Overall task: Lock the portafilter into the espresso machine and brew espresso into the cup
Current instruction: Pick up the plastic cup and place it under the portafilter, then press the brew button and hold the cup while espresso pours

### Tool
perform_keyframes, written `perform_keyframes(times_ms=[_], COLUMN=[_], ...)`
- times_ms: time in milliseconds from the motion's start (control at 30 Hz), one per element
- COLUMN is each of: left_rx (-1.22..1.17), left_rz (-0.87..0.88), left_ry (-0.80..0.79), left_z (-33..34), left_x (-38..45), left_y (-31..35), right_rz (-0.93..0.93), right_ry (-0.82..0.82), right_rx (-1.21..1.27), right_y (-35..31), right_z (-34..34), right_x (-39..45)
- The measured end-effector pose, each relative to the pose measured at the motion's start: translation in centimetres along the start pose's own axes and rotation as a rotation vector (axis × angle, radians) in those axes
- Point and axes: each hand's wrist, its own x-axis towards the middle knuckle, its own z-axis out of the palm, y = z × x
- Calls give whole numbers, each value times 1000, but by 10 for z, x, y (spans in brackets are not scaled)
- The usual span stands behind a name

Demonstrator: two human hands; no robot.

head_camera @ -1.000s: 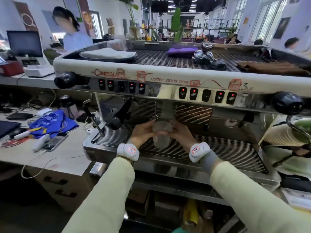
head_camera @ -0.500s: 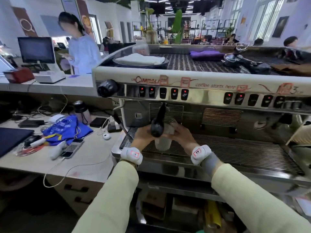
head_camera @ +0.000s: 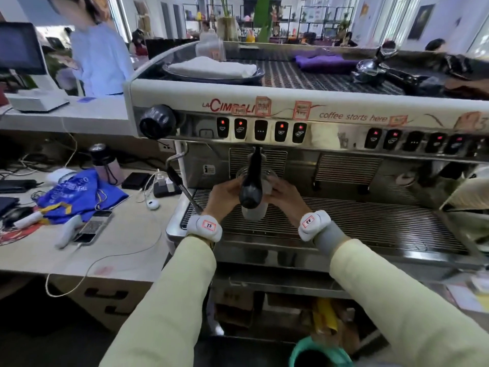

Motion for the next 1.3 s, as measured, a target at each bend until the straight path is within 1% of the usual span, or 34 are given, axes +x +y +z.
perform_keyframes(times_ms=[33,67,100,267,500,633,700,767,867,933,1000,1067,1133,1200,1300], left_rx=[-42,-83,-86,-68,-120,-143,-179,-156,-175,-199,-177,-146,-105,-60,-184], left_rz=[12,15,20,-54,42,96,76,66,34,20,-4,-39,-13,32,37], left_ry=[1,-12,-11,-28,11,18,25,27,-9,-49,-62,-57,-71,-47,-56], left_z=[1,-3,2,0,-4,-9,-11,-16,-18,-18,-14,-13,-11,-5,0], left_x=[0,-15,2,16,5,-4,-6,-11,-12,-11,-2,-11,-24,-36,-43], left_y=[-2,13,-1,-6,-5,-5,-10,-10,-14,-23,-41,-34,-21,-16,-22], right_rz=[10,19,27,44,23,53,67,74,91,108,105,84,60,-14,-292], right_ry=[1,5,12,4,-23,-7,56,127,144,189,270,371,482,581,714], right_rx=[9,22,26,10,4,31,54,38,-113,-216,-184,-103,-81,-118,-149], right_y=[0,2,2,2,-3,-12,-16,-18,-19,-20,-19,-24,-36,-53,-82], right_z=[-1,-2,-3,-3,1,-3,-7,-7,-8,-10,-13,-15,-20,-27,-32], right_x=[0,1,2,6,4,-1,-3,-8,-12,-21,-32,-48,-66,-82,-97])
